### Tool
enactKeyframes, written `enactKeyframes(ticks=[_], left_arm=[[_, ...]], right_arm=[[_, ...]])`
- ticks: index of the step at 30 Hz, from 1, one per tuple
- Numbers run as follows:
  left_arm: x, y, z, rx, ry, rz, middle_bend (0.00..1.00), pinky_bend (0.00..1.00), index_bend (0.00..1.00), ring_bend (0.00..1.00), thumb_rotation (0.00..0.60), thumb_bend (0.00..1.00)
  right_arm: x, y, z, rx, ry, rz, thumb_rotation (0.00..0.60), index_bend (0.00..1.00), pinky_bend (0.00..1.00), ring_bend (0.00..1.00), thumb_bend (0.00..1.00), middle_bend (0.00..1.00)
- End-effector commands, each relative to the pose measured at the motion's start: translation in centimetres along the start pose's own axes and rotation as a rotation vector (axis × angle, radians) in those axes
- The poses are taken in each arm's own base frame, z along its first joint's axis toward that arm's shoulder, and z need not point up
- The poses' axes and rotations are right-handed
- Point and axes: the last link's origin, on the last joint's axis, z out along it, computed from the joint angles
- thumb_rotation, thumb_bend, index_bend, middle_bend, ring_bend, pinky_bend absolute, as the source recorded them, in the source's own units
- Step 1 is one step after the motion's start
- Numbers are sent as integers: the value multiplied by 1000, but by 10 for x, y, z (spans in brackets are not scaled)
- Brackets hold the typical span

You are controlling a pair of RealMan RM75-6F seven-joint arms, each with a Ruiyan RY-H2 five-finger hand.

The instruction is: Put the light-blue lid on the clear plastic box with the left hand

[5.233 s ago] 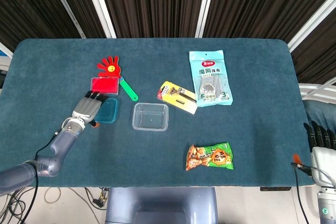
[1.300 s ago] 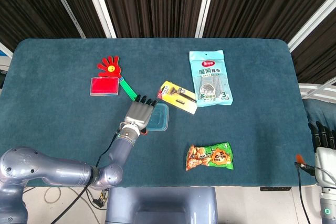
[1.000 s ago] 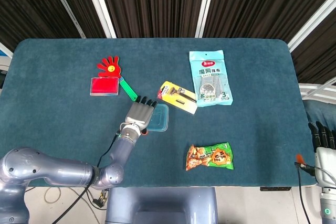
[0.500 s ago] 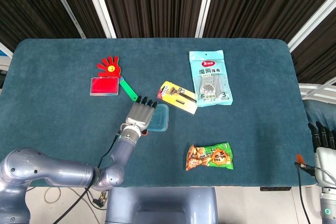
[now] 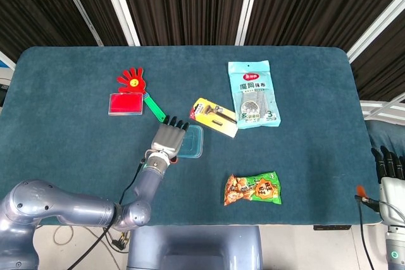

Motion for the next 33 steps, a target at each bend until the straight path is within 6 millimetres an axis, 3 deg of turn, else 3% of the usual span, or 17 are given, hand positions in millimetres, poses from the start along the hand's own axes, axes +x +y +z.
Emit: enactKeyframes(ticks=[1, 33], left_arm=[[0, -1, 0, 4, 0, 2, 327, 0, 103, 6, 600, 259], [2, 2, -1, -11, 36, 17, 160, 0, 82, 0, 600, 243]], right_arm=[[0, 0, 0, -1, 0, 0, 600, 15, 0, 0, 353, 14], [-1, 0, 0, -3, -2, -3, 600, 15, 0, 0, 352, 14]])
